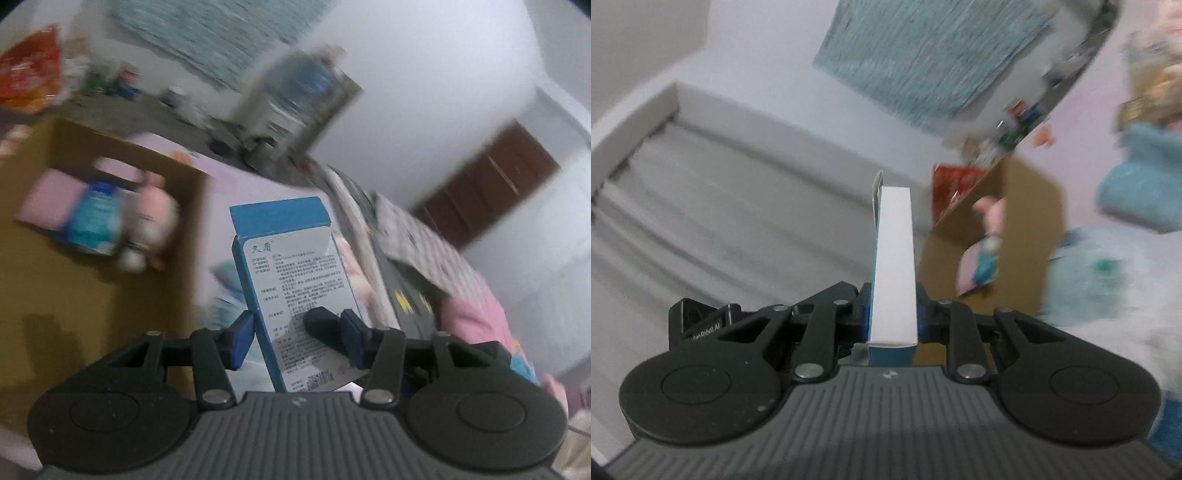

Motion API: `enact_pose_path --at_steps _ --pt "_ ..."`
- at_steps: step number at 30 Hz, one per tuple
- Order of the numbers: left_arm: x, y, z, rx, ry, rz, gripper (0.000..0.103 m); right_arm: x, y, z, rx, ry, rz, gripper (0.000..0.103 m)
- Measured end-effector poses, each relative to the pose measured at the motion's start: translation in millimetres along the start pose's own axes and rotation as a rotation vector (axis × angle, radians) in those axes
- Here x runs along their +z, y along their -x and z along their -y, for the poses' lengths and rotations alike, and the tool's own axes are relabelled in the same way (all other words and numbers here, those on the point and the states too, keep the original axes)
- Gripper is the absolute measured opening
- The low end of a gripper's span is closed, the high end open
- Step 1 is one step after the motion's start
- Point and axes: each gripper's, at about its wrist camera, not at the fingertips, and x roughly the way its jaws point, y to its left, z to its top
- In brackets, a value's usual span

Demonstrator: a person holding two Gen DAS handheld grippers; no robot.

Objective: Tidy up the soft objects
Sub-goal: 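Carry the medicine box in the right tool toward the cardboard box, then lower the medicine box into the cardboard box and open the right tool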

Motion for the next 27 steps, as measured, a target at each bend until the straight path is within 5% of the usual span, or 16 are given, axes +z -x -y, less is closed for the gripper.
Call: enact_pose_path --at_steps 7,14,17,27 --pt "27.3 31.3 -87.9 0.128 0.129 0.064 0.051 -6.9 -116.1 -11.7 -0.052 -0.039 -0.181 0.019" --pt "56.4 14.5 -165.4 0.239 0.206 0.046 0.052 -26.3 -198.6 0.9 -0.195 -0.149 -0.273 0.019" --pt "62.6 9.9 -184.6 0.304 0.223 0.058 0.052 -35.7 -221.9 12.7 -0.261 -0.189 -0.286 0.019" --pt "65.7 31.5 -213.8 0.309 0.247 0.106 0.052 -64.4 -239.2 55.0 -0.415 -0.431 -0.233 0.019"
